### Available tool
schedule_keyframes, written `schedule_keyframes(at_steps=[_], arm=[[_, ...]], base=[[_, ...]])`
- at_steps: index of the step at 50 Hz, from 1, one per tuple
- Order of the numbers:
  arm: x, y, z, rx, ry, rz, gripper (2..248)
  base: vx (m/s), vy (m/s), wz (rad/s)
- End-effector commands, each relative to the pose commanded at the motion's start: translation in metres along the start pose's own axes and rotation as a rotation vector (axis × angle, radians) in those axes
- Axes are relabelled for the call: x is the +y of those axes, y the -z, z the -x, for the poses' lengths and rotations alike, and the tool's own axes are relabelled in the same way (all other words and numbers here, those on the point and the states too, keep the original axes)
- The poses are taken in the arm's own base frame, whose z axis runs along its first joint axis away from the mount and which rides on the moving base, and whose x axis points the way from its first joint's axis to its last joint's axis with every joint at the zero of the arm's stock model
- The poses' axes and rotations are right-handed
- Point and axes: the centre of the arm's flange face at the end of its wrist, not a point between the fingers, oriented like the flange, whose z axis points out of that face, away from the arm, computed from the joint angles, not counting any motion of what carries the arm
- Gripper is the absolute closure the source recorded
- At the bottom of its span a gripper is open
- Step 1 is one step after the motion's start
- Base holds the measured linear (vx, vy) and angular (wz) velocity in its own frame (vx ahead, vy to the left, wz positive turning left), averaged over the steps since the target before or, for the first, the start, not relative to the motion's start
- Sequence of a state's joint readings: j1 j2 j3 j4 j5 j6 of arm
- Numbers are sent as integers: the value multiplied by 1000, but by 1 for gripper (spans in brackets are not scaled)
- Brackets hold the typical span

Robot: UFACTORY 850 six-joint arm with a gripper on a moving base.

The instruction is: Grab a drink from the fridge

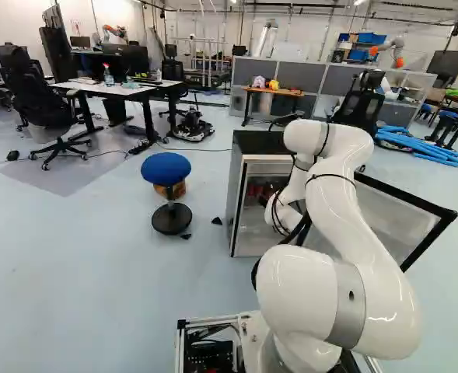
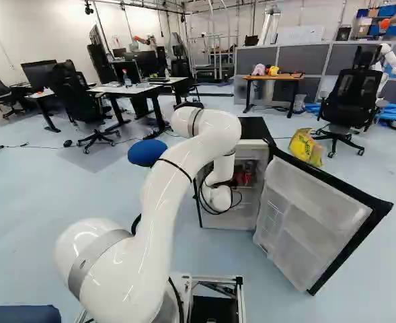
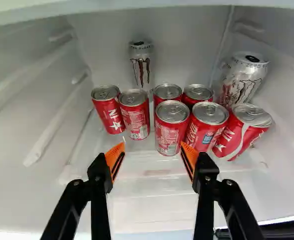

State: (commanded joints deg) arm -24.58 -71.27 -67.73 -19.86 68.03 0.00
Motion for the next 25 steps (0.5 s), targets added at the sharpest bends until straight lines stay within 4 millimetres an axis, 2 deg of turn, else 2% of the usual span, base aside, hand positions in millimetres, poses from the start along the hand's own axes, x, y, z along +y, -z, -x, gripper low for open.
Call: schedule_keyframes(at_steps=[25], arm=[[6, -9, -1, 16, 4, 6, 82]], base=[[0, 0, 0]])
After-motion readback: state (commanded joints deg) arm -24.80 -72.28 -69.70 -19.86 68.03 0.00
